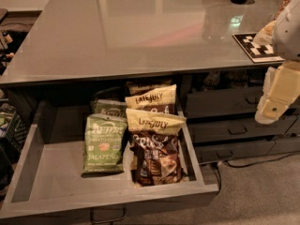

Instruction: Pick green jalapeno chip bag from top drawer and place on counter

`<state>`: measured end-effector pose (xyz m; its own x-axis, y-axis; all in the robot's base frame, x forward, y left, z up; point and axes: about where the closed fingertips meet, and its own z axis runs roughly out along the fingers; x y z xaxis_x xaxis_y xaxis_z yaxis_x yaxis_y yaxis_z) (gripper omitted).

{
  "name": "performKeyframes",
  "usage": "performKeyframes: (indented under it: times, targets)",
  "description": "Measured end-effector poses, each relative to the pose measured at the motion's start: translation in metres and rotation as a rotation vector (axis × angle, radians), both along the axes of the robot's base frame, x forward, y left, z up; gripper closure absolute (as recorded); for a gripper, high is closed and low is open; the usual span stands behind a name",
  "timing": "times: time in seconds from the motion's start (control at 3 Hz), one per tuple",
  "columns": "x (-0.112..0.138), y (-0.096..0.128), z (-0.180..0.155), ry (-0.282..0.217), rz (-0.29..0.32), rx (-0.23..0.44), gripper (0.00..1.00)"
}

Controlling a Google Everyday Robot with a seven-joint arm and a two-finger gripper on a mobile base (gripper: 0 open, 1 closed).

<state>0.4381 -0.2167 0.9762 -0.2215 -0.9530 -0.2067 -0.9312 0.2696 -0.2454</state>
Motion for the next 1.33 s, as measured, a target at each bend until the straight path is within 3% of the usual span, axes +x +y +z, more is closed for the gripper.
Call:
performKeyframes:
  times: [0.33, 0.67, 1.33]
  targets:
    - [0.0, 0.0, 0.0, 0.0, 0.0, 0.0, 0.0]
    - [-0.008, 0.022, -0.003, -0.003, 0.035, -0.007, 0.0]
    - [-0.032, 0.108, -0.009, 0.014, 0.205, 0.01, 0.0]
